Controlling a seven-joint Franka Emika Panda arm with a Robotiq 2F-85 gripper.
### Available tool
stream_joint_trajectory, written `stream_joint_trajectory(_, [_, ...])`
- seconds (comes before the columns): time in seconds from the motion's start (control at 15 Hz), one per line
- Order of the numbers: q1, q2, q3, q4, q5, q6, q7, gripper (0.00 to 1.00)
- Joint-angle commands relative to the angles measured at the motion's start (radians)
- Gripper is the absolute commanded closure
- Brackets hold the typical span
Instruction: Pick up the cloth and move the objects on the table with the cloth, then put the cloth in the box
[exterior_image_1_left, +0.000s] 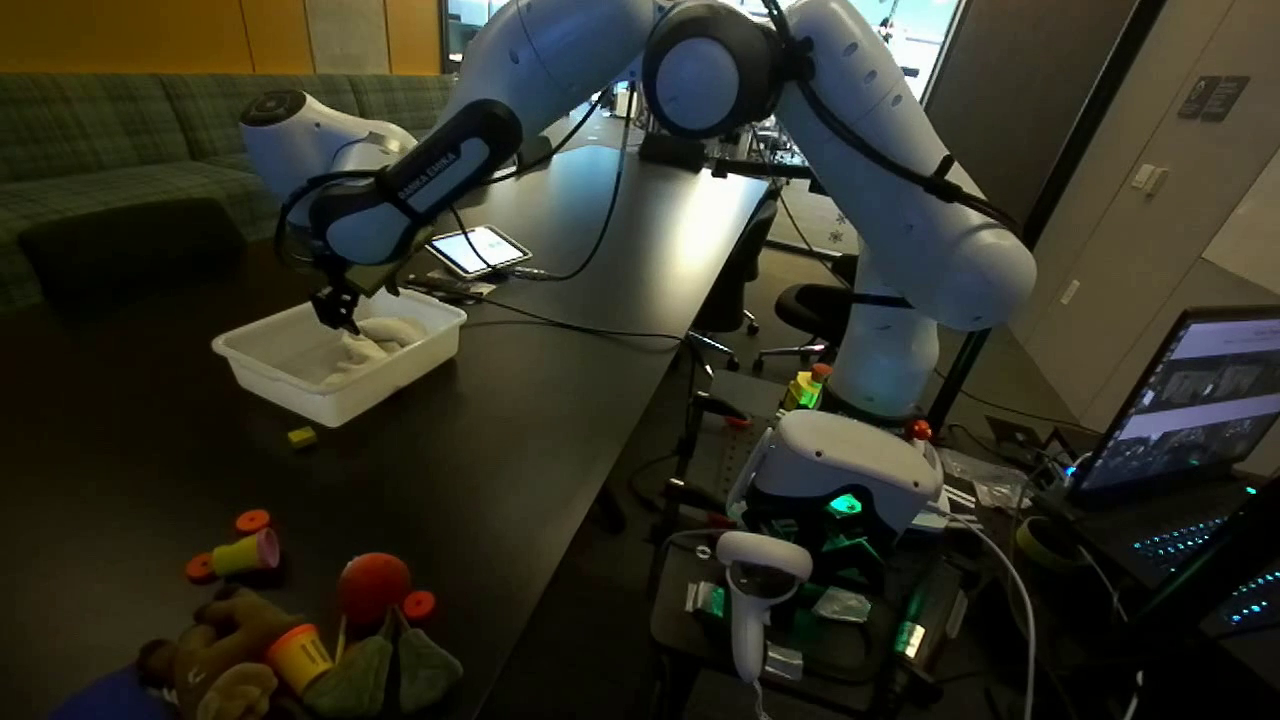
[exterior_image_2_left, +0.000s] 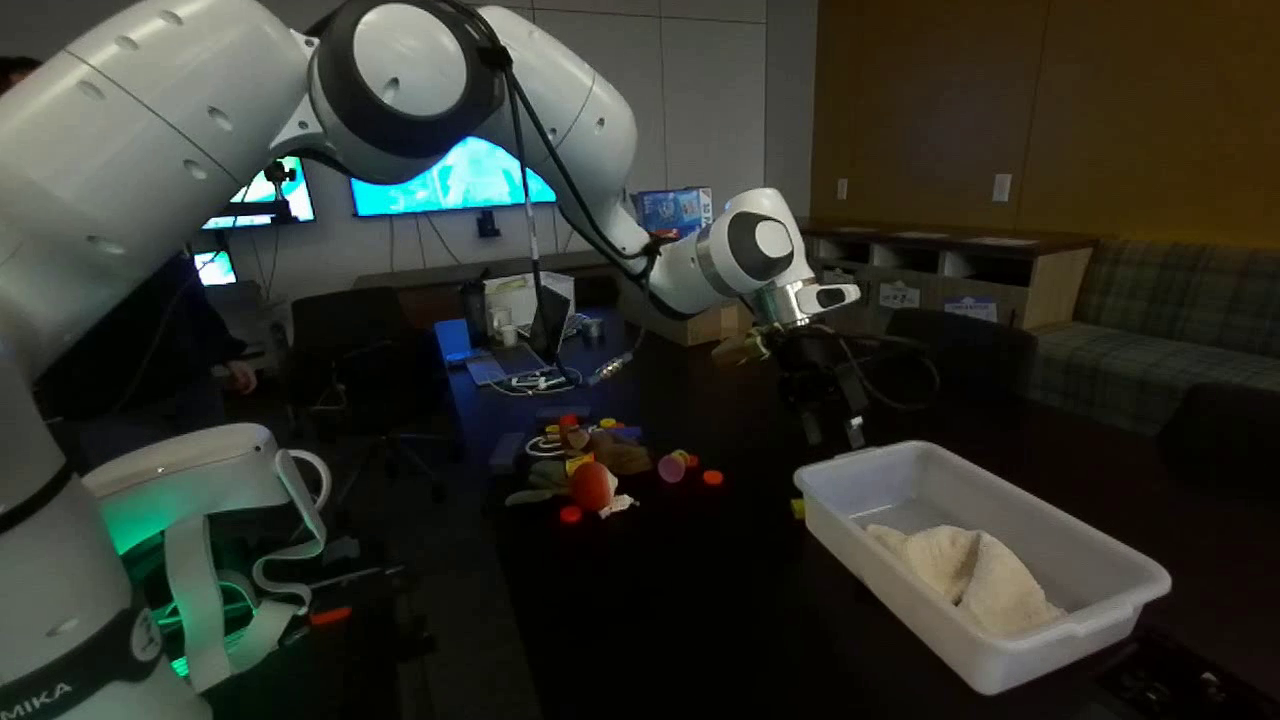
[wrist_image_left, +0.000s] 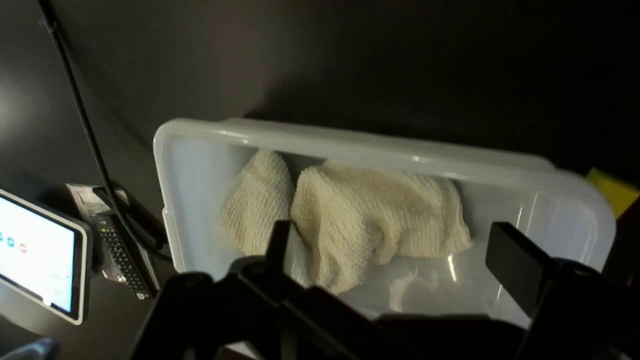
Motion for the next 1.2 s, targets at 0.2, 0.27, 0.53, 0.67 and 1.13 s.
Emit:
stream_joint_trajectory(0.2, [-0.017, -0.295, 0.092, -0.398, 0.026, -0.088, -0.149, 0.0])
stream_joint_trajectory(0.27, [-0.02, -0.335, 0.103, -0.449, 0.028, -0.095, -0.152, 0.0])
stream_joint_trajectory(0.53, [-0.026, -0.51, 0.138, -0.664, 0.015, -0.125, -0.145, 0.0])
stream_joint_trajectory(0.67, [-0.039, -0.607, 0.154, -0.776, 0.015, -0.122, -0.154, 0.0])
stream_joint_trajectory(1.13, [-0.105, -0.778, 0.201, -0.964, 0.002, -0.11, -0.19, 0.0])
